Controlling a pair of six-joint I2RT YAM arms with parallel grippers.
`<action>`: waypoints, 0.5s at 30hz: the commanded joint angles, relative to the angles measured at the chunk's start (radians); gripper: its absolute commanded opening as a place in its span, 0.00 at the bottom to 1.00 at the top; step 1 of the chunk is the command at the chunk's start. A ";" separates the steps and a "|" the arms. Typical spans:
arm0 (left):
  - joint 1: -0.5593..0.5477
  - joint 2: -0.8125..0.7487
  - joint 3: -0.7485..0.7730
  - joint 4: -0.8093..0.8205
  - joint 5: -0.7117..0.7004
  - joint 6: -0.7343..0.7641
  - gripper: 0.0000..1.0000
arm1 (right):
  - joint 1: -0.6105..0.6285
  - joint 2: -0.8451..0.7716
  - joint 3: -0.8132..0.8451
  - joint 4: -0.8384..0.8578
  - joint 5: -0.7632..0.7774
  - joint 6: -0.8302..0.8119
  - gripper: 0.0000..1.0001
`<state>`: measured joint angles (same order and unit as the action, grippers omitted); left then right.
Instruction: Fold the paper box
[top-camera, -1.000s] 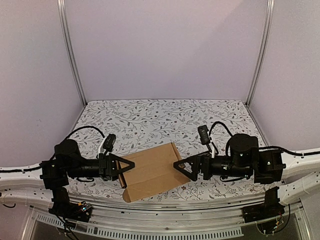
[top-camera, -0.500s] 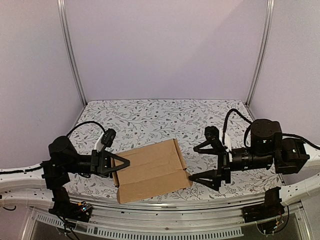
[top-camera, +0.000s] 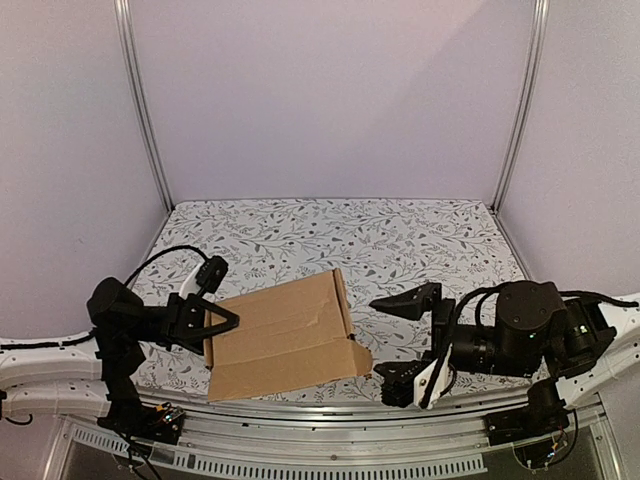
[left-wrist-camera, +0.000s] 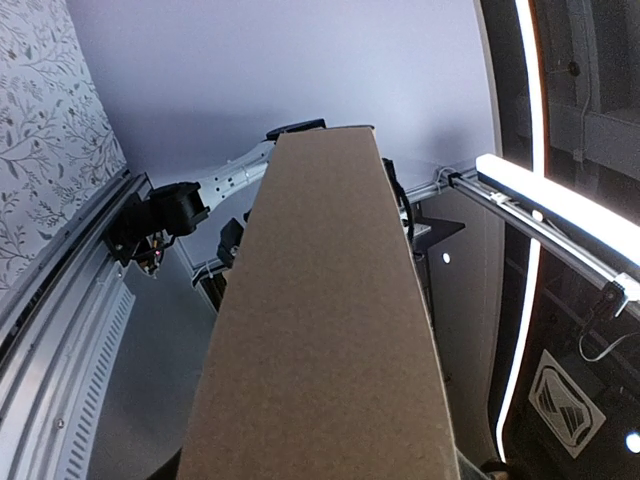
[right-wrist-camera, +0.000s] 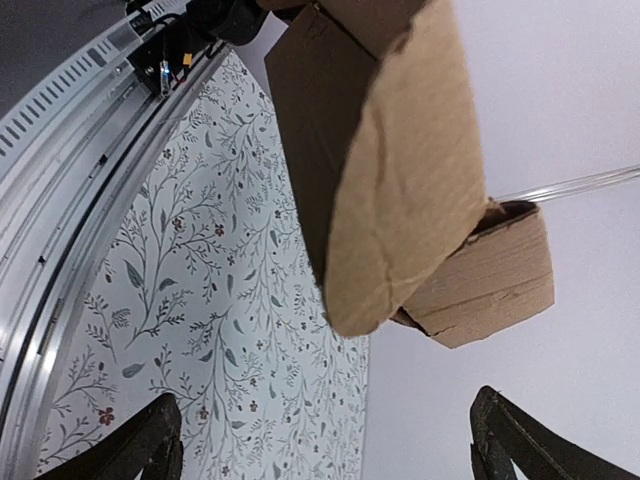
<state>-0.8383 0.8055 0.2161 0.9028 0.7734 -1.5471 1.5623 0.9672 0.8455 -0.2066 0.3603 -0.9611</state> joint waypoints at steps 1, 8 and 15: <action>0.014 -0.039 -0.004 0.070 0.060 -0.046 0.00 | 0.028 0.035 -0.055 0.293 0.185 -0.393 0.99; 0.015 -0.076 -0.007 0.073 0.083 -0.051 0.00 | 0.034 0.142 -0.071 0.575 0.179 -0.664 0.99; 0.014 -0.084 -0.016 0.086 0.096 -0.055 0.00 | 0.041 0.197 -0.041 0.647 0.146 -0.726 0.99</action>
<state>-0.8371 0.7322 0.2150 0.9524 0.8459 -1.5990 1.5917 1.1458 0.7914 0.3393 0.5140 -1.6016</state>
